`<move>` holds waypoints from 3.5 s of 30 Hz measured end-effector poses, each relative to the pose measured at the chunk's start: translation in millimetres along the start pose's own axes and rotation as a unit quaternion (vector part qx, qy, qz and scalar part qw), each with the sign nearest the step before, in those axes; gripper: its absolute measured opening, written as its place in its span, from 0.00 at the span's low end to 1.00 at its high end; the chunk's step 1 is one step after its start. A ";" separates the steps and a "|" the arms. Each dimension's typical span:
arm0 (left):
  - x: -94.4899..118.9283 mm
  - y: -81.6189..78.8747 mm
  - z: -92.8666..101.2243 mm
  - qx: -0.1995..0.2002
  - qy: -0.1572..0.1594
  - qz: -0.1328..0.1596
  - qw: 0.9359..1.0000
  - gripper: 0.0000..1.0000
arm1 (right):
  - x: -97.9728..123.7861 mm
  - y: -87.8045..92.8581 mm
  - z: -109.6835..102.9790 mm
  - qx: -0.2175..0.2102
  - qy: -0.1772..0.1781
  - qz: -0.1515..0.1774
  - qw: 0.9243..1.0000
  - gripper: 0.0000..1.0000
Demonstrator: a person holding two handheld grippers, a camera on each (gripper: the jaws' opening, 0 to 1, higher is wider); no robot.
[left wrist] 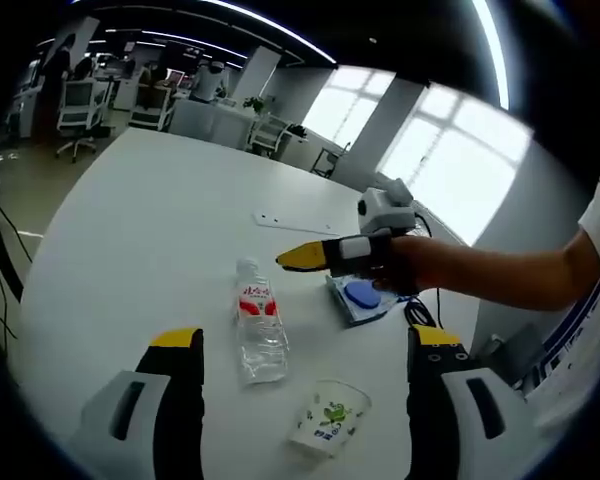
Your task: Arrange the tabletop items into an orderly group along one side of the table until the central work area is clear of visible clutter.
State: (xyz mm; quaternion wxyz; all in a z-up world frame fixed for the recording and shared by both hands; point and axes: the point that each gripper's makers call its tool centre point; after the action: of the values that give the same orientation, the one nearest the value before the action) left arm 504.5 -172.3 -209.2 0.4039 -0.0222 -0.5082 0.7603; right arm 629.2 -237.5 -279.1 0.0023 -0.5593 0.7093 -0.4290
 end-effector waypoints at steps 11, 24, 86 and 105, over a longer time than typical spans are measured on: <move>-1.9 8.9 -6.9 0.008 -0.002 -0.003 1.000 0.84 | -26.3 0.8 9.9 -0.079 0.006 0.004 0.997 0.52; -5.2 5.7 -8.3 0.014 0.001 0.007 1.000 0.84 | -42.0 5.0 15.2 -0.132 -0.004 0.010 0.991 0.46; -73.4 6.6 -45.7 0.008 0.044 -0.024 0.999 0.78 | -32.9 -17.2 -18.9 -0.079 -0.071 0.072 0.992 0.19; -106.0 28.8 -32.9 0.007 0.140 -0.069 0.988 0.56 | -16.0 -19.7 -59.3 0.046 -0.104 0.075 0.991 0.19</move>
State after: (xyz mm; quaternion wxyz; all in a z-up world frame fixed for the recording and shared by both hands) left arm 573.4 -219.5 -287.8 0.5230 -0.0908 -0.4414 0.7234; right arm 622.2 -189.0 -237.2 0.1337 -0.5453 0.7248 -0.3994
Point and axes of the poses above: the point that each gripper's makers call its tool centre point, and the gripper's own axes: x roughly backward along the fingers, z roughly to its right, y roughly out of its underside, and after that the axes turned 4 degrees about z, right-handed
